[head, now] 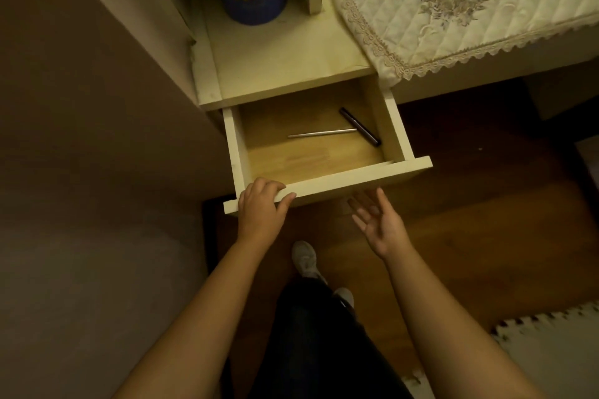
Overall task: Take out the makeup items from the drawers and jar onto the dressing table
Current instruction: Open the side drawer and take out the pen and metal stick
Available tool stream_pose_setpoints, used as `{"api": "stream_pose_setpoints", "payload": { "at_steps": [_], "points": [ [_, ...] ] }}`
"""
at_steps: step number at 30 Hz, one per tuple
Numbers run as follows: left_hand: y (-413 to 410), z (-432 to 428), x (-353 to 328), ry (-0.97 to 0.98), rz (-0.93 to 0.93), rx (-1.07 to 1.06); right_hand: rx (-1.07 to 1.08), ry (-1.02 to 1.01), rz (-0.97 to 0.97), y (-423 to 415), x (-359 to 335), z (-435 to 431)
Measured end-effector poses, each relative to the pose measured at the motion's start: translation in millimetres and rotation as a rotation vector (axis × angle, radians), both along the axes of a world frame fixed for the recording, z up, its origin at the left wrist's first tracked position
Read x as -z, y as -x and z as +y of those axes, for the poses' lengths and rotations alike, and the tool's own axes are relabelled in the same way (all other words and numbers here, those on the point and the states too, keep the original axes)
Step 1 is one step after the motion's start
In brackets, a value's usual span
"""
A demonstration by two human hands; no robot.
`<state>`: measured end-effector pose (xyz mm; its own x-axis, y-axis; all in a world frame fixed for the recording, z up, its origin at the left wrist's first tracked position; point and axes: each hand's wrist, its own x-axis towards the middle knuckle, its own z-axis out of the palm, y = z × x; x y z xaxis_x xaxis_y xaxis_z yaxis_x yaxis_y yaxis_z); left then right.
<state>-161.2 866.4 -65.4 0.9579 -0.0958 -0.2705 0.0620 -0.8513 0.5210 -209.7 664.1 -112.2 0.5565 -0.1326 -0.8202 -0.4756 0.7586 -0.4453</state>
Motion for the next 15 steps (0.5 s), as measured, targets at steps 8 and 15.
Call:
{"api": "stream_pose_setpoints", "payload": {
  "at_steps": [8, 15],
  "points": [
    [20, 0, -16, 0.015, 0.117, -0.009, -0.319, 0.526, -0.213, 29, -74, -17],
    [25, 14, -17, 0.100, 0.160, 0.034, -0.579, 0.786, -0.314, -10, -95, -8]
  ]
}}
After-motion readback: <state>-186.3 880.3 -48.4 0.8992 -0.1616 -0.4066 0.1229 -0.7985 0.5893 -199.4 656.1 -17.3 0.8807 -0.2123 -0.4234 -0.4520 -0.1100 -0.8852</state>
